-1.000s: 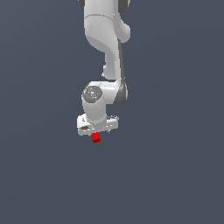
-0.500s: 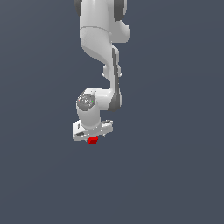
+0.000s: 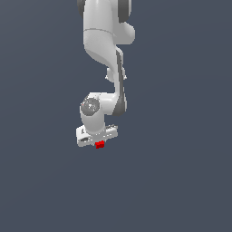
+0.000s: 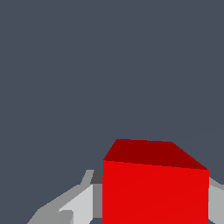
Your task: Pick up the red cube and move it to a goal position.
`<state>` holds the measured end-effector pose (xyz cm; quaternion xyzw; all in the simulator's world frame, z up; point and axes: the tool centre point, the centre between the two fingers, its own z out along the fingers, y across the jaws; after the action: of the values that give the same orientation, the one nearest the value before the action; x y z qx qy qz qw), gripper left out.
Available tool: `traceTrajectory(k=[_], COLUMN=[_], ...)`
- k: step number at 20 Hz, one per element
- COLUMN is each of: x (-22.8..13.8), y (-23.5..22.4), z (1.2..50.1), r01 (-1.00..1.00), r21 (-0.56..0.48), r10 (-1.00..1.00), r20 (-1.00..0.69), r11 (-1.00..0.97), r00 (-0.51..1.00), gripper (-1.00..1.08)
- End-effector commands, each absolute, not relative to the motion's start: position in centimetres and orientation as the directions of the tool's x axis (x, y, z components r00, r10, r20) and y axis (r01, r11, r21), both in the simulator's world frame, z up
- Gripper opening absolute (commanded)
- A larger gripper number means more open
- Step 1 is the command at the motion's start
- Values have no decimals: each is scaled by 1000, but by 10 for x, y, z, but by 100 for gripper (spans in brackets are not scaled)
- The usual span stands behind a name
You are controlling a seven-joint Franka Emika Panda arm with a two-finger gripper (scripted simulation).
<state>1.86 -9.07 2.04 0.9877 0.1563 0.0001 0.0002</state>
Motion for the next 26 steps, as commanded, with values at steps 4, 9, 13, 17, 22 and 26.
traceTrajectory(k=[4, 9, 13, 17, 22, 26], x=[19, 16, 13, 7, -4, -13], y=[-90, -87, -80, -70, -52, -34], z=[21, 28, 43, 65, 104, 143], r01=[309, 309, 309, 309, 310, 310], r21=[0, 0, 0, 1, 1, 1], r10=[309, 309, 309, 309, 310, 310], r20=[0, 0, 0, 0, 0, -1], r11=[-951, -951, -951, -951, -951, -951], r00=[951, 951, 951, 951, 951, 951], gripper=[-100, -100, -100, -100, -100, -100])
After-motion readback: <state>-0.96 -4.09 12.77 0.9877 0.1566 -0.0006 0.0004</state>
